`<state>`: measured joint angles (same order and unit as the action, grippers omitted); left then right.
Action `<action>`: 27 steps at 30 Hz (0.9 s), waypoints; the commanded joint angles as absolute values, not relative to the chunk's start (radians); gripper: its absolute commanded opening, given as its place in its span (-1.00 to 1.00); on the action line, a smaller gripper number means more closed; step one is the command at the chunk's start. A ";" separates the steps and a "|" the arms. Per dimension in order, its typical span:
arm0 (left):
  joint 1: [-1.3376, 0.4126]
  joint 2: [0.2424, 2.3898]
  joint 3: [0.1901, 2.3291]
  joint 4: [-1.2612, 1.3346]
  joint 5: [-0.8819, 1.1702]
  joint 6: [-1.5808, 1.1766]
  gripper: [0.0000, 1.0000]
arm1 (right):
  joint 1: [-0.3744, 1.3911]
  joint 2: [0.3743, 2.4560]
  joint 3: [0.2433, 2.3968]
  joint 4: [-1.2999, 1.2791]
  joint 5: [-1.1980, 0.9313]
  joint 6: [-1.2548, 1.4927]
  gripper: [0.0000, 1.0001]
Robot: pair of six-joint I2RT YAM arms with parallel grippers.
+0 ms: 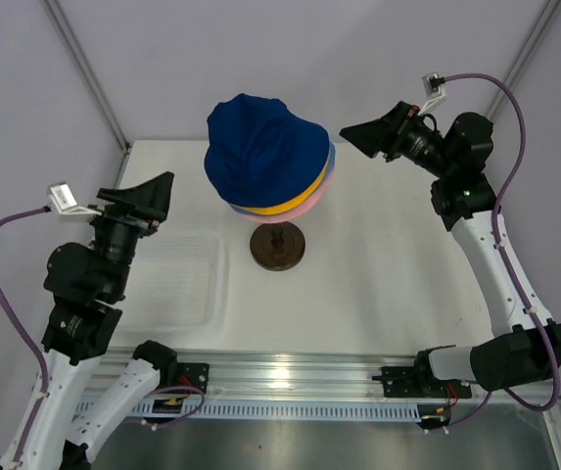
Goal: Stack the hats
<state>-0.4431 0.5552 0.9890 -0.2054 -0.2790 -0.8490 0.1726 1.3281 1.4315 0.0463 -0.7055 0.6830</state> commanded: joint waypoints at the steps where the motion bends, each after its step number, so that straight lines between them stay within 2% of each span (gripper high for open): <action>1: -0.306 0.662 1.017 -0.236 -0.100 -0.827 0.54 | 0.216 1.324 1.433 0.035 -0.652 0.618 0.69; 5: -0.122 0.777 1.000 -0.158 0.205 -0.967 0.45 | 0.239 1.338 1.445 0.008 -0.624 0.594 0.61; 9: -0.065 0.874 0.948 -0.023 0.351 -1.086 0.40 | 0.258 1.350 1.457 0.003 -0.612 0.580 0.55; 13: -0.052 0.966 0.951 0.087 0.422 -1.150 0.32 | 0.270 1.371 1.483 -0.032 -0.601 0.583 0.41; 19: -0.049 1.054 0.948 0.169 0.488 -1.210 0.28 | 0.288 1.400 1.506 -0.048 -0.591 0.580 0.41; 23: -0.048 1.072 0.948 0.198 0.509 -1.221 0.05 | 0.305 1.416 1.517 -0.043 -0.584 0.580 0.40; 26: -0.048 1.089 0.956 0.210 0.529 -1.232 -0.19 | 0.316 1.434 1.532 -0.040 -0.581 0.583 0.39; 27: -0.048 1.094 0.953 0.224 0.534 -1.236 -0.21 | 0.319 1.437 1.535 -0.040 -0.578 0.584 0.38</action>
<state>-0.0555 1.0801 0.9360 0.1505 0.4690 -1.2060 0.3054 1.4242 1.4799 -0.0563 -0.5961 0.6003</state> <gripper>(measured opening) 0.408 0.696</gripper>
